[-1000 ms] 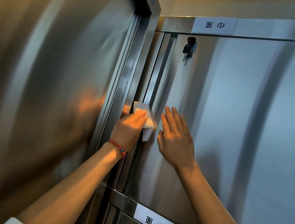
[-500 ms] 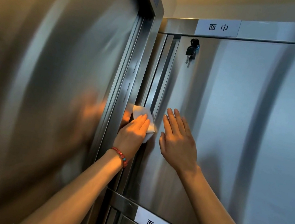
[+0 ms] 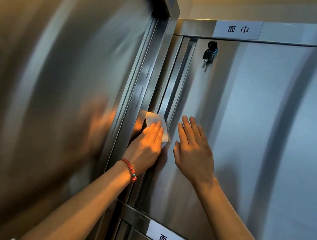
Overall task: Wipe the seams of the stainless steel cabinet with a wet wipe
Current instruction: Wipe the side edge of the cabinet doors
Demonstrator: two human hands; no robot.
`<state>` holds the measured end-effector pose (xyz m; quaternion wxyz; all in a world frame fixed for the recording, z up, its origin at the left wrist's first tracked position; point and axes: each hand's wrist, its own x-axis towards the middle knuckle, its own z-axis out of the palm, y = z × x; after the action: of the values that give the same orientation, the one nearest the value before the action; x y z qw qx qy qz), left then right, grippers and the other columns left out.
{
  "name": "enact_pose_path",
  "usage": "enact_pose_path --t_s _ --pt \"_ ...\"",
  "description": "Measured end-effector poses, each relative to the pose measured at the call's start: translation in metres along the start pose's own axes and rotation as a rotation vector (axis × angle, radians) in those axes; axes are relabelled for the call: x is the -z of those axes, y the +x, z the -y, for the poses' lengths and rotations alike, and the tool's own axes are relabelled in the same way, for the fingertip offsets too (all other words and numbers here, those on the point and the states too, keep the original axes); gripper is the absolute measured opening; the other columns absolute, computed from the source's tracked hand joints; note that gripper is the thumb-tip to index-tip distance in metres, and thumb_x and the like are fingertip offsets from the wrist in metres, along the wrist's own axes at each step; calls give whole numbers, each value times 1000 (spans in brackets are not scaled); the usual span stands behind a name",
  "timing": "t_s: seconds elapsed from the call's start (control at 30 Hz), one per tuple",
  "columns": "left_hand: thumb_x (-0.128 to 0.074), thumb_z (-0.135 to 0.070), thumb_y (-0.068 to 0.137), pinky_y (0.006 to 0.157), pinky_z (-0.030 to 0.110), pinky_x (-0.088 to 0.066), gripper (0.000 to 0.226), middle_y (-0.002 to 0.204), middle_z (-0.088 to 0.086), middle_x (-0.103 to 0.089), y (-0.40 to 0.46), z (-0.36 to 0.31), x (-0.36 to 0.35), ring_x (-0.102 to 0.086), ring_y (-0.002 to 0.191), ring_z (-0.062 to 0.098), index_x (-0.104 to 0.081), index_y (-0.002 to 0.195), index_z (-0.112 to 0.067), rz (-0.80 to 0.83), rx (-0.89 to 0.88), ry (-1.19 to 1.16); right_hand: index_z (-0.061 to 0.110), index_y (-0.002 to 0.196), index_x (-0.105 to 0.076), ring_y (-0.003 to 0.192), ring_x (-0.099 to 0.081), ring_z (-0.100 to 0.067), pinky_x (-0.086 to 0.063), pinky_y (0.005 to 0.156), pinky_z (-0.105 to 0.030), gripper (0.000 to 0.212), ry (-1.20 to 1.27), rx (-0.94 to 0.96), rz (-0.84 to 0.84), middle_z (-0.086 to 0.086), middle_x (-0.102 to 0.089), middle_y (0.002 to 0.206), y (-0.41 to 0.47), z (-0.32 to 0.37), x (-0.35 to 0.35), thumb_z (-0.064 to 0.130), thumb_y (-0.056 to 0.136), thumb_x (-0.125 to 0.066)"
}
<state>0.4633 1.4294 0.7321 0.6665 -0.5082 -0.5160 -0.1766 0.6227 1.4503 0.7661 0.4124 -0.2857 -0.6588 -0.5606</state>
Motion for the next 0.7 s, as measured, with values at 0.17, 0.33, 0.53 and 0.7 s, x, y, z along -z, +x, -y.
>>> enact_pose_path --t_s 0.17,0.33,0.53,0.7 --pt "-69 -24 79 100 35 -45 50 124 17 -60 4 7 4 -56 118 26 -57 123 -3 -46 -24 -108 -1 126 -56 130 -43 -33 -22 110 -46 50 12 -8 -1 -19 -50 135 0 0 1 21 82 -65" --pt "-84 -18 61 93 34 -50 55 113 17 -66 12 11 7 -63 107 25 -66 111 -1 -119 26 -210 -1 126 -57 129 -44 -33 -25 109 -46 49 26 -13 -1 -19 -51 134 1 1 2 21 83 -65" --pt "-85 -13 59 93 35 -50 54 111 19 -66 3 4 4 -64 106 27 -67 108 0 -147 40 -243 -1 126 -57 130 -44 -32 -23 110 -44 48 25 -22 2 -18 -51 135 1 1 2 20 83 -66" --pt "-81 -19 67 95 34 -49 51 116 17 -64 8 6 0 -61 111 25 -65 113 -2 -152 6 -177 -1 126 -57 129 -44 -32 -24 109 -45 48 34 -23 -3 -18 -51 135 0 1 2 21 83 -65"
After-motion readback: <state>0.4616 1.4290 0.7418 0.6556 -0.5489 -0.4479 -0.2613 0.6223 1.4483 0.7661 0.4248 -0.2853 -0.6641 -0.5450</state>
